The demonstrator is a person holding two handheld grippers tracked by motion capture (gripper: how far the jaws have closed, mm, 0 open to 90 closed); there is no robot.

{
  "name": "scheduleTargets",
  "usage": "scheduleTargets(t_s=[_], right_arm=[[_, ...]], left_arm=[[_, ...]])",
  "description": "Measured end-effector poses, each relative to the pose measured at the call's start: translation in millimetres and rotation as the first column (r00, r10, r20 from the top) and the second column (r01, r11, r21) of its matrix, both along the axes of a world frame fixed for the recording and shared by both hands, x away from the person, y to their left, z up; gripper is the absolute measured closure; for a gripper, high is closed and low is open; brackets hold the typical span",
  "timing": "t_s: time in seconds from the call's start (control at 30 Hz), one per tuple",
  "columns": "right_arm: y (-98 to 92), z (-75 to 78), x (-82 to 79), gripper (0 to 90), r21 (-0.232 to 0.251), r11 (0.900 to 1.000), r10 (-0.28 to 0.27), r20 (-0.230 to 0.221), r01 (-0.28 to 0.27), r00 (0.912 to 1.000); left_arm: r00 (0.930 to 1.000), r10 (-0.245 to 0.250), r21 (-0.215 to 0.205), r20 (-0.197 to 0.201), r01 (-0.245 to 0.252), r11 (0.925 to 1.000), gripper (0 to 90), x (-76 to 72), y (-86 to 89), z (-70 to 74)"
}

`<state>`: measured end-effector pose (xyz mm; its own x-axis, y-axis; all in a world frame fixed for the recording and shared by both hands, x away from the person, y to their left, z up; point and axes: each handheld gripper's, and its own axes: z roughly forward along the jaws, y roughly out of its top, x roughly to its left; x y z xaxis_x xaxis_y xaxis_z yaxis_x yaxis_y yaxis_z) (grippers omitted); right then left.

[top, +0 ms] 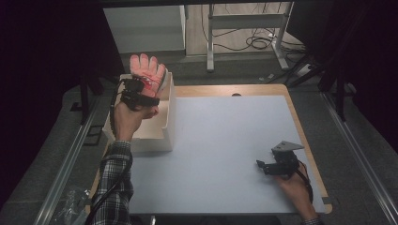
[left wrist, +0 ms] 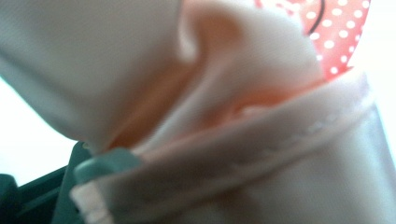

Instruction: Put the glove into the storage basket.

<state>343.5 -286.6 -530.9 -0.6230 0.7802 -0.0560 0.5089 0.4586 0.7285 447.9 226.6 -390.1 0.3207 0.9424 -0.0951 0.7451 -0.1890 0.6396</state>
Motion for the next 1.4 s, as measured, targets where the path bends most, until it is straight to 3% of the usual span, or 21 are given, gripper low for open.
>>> scheduleTargets(t_s=[0.4,0.63,1.0,1.27,1.4], right_arm=[[0.0,0.0,-0.1,17.7,0.000,1.000,0.000,0.000,0.000,1.0000],[0.0,0.0,0.0,17.6,0.000,1.000,0.000,0.000,0.000,1.0000],[0.1,0.0,-0.1,17.7,0.001,1.000,0.000,0.000,0.000,1.0000],[0.1,0.0,-0.1,17.7,0.001,1.000,0.000,0.000,0.000,1.0000],[0.0,0.0,-0.1,17.6,0.001,1.000,0.000,0.000,0.000,1.0000]], left_arm=[[0.9961,0.035,0.024,-0.081,-0.033,0.9992,36.8,16.3,10.4,-44.8],[0.9880,0.045,0.048,-0.148,-0.038,0.9981,36.4,26.5,8.4,-68.1],[0.9669,0.042,0.080,-0.251,-0.022,0.9965,34.7,43.0,-8.9,-85.8],[0.9461,0.031,0.100,-0.322,0.001,0.9950,32.3,51.7,-23.8,-95.4],[0.9342,0.032,0.122,-0.355,0.012,0.9925,27.0,54.6,-24.7,-102.8]])
